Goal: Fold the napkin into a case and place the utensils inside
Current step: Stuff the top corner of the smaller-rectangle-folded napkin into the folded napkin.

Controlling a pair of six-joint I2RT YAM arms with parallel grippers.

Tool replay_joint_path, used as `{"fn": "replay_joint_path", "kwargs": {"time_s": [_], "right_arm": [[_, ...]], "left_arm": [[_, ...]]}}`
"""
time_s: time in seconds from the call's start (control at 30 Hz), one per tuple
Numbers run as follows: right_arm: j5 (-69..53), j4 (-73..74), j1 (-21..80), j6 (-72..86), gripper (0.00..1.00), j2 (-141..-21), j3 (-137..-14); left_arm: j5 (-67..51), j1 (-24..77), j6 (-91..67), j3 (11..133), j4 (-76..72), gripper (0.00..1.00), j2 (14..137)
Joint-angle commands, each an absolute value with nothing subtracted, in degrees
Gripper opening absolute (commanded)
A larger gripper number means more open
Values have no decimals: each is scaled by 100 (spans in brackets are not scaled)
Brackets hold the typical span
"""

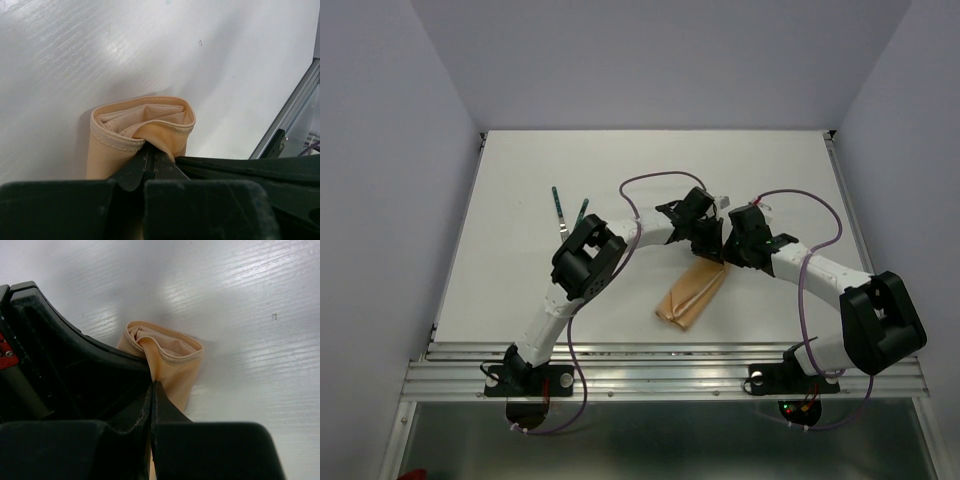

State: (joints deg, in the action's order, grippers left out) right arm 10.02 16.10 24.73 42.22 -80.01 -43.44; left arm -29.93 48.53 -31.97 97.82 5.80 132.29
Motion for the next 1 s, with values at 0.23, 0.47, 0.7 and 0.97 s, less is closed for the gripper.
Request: {"fn": "replay_joint_path", "kwargs": {"time_s": [0.23,0.47,0.7,0.97], "right_arm": [[958,1573,2496,4184,1,-8051,-4465],[1090,1547,2496,4263,1,-8033,-4395],[1107,1547,2496,4298,1,-8068,-4395],[1116,1547,2496,4298,1,-8086,-4412]], "left_arm": [[-2506,4904,-3638,9475,-105,0,12763],[-2715,4896,-3489,8922,-71,0,12077],[-2918,4904,-3480,8631,-9,0,11971],[-2717,4904,-3287,8376,246,0,11830]]}}
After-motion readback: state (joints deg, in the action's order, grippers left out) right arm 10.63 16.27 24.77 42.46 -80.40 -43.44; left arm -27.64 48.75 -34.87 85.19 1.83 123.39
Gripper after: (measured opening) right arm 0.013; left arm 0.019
